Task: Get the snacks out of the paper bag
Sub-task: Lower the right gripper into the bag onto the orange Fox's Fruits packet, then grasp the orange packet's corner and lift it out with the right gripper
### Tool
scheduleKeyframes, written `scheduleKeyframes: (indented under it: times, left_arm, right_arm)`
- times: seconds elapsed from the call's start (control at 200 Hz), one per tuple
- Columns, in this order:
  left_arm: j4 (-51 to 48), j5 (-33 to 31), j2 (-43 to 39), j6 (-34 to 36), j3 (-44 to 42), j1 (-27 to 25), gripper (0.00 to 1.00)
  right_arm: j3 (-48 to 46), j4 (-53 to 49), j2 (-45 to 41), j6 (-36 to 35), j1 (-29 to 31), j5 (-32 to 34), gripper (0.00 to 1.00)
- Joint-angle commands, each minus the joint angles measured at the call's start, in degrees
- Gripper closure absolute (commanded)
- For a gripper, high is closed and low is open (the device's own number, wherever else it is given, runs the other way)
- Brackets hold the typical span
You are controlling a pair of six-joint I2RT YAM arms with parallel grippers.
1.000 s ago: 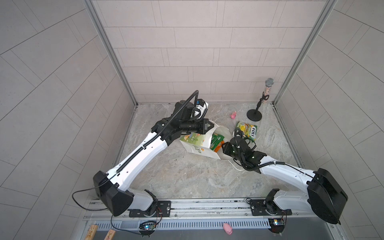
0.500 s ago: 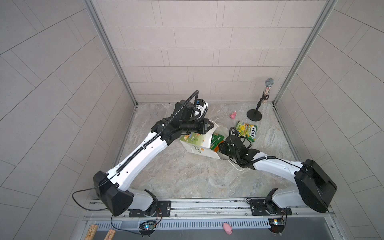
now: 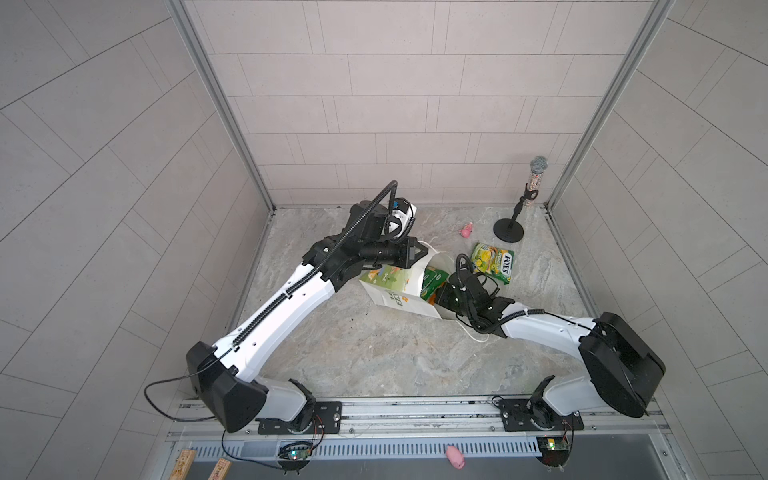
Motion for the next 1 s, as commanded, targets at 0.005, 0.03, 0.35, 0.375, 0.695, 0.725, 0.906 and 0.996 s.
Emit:
scheduleKeyframes:
  times: [0.005,0.03,0.35,0.375,0.695,0.725,0.906,0.996]
  left_arm:
    - [0.7,-0.3,-1.5,0.7,-0.2,-0.4,1.00]
    - [0.7,-0.4,-1.4,0.7,-0.2,-0.4,1.00]
    - [0.7,-0.7,-1.3,0.7,-0.3,-0.4,1.00]
    - [0.7,-0.7,-1.3,0.7,-0.3,-0.4,1.00]
    - [0.8,-0.9,-1.1,0.5,-0.5,-0.3,1.00]
    - [0.8,-0.9,-1.1,0.5,-0.5,-0.4,1.00]
    - [1.1,-0.8,-0.8,0.4,-0.5,-0.4,1.00]
    - [1.0,-0.8,-0.8,0.4,-0.6,-0.4,1.00]
  right_arm:
    - [0.5,0.1,-3.9,-1.7,0.1,0.2,1.00]
    - [0.5,-0.2,-4.4,-2.0,0.1,0.3,1.00]
    - [2.0,-3.2,-8.8,-7.3,-0.1,-1.0,1.00]
    - [2.3,-3.5,-9.1,-7.7,-0.1,-1.2,1.00]
    - [4.7,-8.0,-14.6,-11.3,-0.2,-1.3,1.00]
    - [5.0,-8.5,-15.2,-11.7,-0.2,-1.1,1.00]
    - [6.8,-10.7,-18.1,-13.2,-0.6,-1.4,1.00]
    - [7.5,-11.3,-19.3,-13.7,-0.9,-1.8,1.00]
